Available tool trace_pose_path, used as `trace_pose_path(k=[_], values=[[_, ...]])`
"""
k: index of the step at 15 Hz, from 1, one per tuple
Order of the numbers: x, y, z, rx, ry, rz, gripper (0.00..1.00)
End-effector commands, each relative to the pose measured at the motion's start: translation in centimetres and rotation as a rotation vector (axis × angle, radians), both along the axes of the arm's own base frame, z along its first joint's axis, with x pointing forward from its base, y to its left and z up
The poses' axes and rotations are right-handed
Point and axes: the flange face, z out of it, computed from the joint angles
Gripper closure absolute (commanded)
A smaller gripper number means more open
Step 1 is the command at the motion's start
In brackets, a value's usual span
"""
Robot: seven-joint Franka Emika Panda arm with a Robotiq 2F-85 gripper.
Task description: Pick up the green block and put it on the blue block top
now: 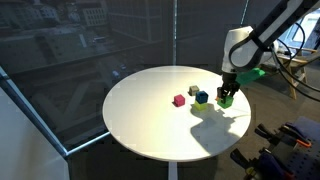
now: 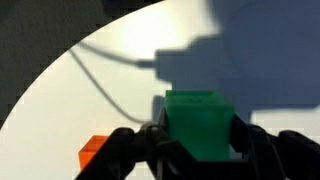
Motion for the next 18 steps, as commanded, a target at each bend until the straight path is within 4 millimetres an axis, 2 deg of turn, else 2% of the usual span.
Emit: trace_pose_path(k=[1,7,12,13,18], values=[[0.3,0.2,3.2,0.006,-0.019,0.021,0.7],[0.8,0.1,5.6,0.01,-0.036,0.018,0.7],[1.0,0.2,6.2,0.011,-0.042,0.016,0.7],[0.9,0.3,5.1,0.002,-0.046,0.004,0.45],[0.9,0.3,5.2,0.002,-0.047,0.004,0.45]])
